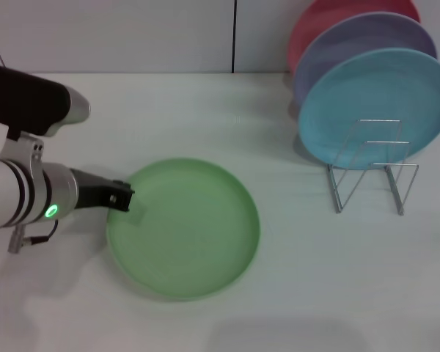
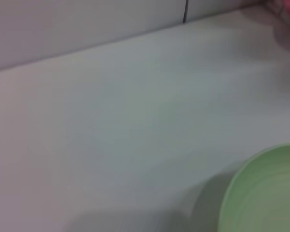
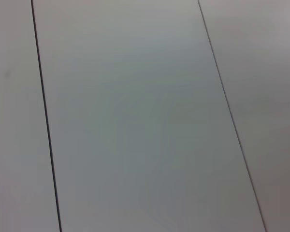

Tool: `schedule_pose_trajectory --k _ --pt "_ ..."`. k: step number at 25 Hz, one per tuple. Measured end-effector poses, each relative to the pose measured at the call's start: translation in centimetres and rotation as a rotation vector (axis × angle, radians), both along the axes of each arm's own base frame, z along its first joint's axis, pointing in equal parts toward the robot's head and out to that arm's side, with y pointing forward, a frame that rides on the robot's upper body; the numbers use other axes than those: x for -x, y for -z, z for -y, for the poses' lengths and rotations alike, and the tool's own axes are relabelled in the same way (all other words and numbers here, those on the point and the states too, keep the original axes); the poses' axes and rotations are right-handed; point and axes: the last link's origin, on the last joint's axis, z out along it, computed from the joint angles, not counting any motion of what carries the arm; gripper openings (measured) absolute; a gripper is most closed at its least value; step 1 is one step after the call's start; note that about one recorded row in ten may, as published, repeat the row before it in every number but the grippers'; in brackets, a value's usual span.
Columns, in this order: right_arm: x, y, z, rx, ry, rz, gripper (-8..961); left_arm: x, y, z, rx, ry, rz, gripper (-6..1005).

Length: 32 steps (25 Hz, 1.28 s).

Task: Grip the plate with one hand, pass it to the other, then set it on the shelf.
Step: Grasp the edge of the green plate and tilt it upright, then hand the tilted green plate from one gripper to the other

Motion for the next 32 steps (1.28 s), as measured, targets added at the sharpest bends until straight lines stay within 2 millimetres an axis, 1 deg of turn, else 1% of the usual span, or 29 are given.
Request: schedule_pose_trajectory --k 7,11,14,16,18,20,22,25,27,29,32 --pt "0.9 -0.4 0.0 -0.032 -0.055 0.022 699 -1.6 -0.9 -0.5 -0.027 0.051 0.011 41" --pt "2.2 -0.4 -0.3 -0.022 -0.137 0.062 698 -2.9 -1.7 -0.6 -0.047 0.093 0.023 32" --pt "3.6 -0.9 -0.5 -0.033 -0.234 0.116 698 -4.1 -2.6 -0.6 -0.068 0.137 0.027 32" --pt "5.0 -1.6 -0.8 -0.034 -0.364 0.151 698 -4.8 -3.2 -0.6 -0.082 0.163 0.03 33" --pt "6.3 -2.3 -1.8 0.01 -0.51 0.165 698 -5.6 -3.9 -0.6 -0.102 0.197 0.033 33" --pt "7.5 -3.2 -4.0 0.128 -0.665 0.156 697 -6.2 -4.4 -0.6 -0.114 0.219 0.033 33" --pt "8.9 -4.2 -6.8 0.288 -0.776 0.142 697 -6.5 -5.0 -0.8 -0.13 0.246 0.024 33" --pt "12.1 -5.8 -11.4 0.603 -0.874 0.101 697 -6.9 -5.6 -1.1 -0.148 0.267 0.024 34" --pt "14.5 -6.5 -14.0 0.819 -0.864 0.03 697 -7.2 -5.8 -1.1 -0.157 0.277 0.029 34" --pt "17.1 -7.2 -15.9 1.034 -0.789 -0.028 696 -7.5 -6.0 -1.1 -0.163 0.286 0.031 34" --pt "20.4 -7.7 -17.2 1.263 -0.621 -0.03 696 -7.9 -6.0 -1.1 -0.17 0.302 0.034 34"
